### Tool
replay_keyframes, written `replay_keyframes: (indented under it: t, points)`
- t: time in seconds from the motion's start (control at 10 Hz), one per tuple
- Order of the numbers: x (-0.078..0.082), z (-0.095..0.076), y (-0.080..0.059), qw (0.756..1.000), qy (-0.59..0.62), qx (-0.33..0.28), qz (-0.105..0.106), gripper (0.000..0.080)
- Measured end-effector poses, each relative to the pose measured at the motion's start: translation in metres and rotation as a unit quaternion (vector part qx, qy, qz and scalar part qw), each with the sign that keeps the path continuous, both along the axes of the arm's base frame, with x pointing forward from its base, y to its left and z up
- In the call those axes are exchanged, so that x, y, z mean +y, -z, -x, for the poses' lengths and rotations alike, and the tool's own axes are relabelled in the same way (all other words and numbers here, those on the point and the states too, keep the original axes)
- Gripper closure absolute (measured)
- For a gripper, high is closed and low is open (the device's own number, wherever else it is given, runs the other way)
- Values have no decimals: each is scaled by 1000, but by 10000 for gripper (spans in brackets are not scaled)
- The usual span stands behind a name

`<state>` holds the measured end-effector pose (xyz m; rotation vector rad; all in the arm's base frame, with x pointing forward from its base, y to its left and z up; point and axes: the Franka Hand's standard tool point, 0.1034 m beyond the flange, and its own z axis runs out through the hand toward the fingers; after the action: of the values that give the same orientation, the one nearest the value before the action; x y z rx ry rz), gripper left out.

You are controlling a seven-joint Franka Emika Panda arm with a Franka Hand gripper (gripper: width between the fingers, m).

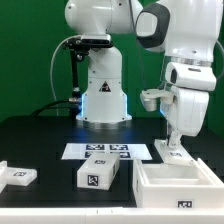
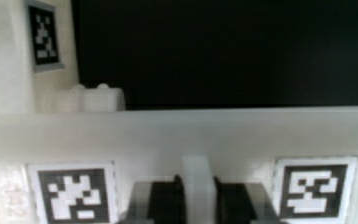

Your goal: Assemble cabinet

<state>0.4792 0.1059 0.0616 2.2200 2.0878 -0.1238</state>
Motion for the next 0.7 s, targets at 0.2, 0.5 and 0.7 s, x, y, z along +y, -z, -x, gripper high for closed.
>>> replay_keyframes:
  t: [0.2, 0.5, 0.7]
  points:
    - [-2, 2, 1, 1000, 1, -2, -2, 735]
    - [-6, 13, 1, 1000, 3, 4, -1, 735]
    - [-6, 18, -1, 1000, 3, 6, -1, 735]
